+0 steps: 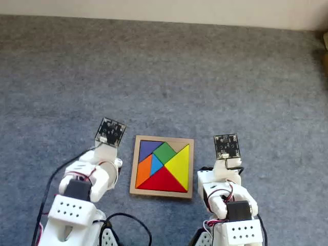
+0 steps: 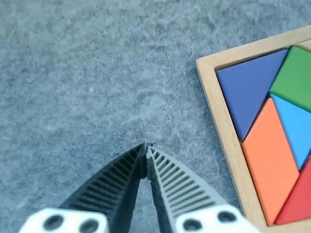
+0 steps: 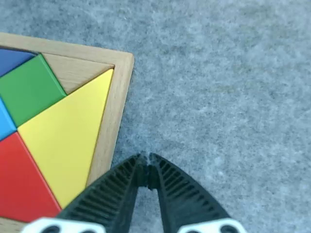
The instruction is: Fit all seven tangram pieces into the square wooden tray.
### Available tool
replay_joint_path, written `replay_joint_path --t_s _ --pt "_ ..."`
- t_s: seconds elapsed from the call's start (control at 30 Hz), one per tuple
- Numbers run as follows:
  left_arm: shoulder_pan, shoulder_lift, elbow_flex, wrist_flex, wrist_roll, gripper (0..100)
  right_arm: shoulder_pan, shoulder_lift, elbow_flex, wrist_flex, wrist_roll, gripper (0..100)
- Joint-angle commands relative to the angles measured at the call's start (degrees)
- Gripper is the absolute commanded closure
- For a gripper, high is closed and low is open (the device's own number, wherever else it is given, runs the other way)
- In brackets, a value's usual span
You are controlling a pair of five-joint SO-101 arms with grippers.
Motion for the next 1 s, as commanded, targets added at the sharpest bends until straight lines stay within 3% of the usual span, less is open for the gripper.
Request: replay_joint_path --t_s 0.0,0.23,0.43,0.8,0.97 --pt "-0.66 -5.85 4.0 -2.73 0.26 99 -0.4 -0.57 8.48 0.31 -0.26 98.0" --pt "-0.66 -20.97 9.01 -1.41 0.26 99 -0.4 -0.57 8.48 0.31 -0.26 98.0" --pt "-0.66 -28.88 8.57 10.37 0.26 99 -0.4 -0.57 8.48 0.31 -0.26 98.0" --pt "-0.66 -30.02 8.48 28.04 0.26 99 -0.4 -0.57 8.48 0.31 -0.26 98.0" --pt "-0.48 -30.02 8.48 28.48 0.26 99 -0.4 -0.57 8.48 0.31 -0.26 98.0"
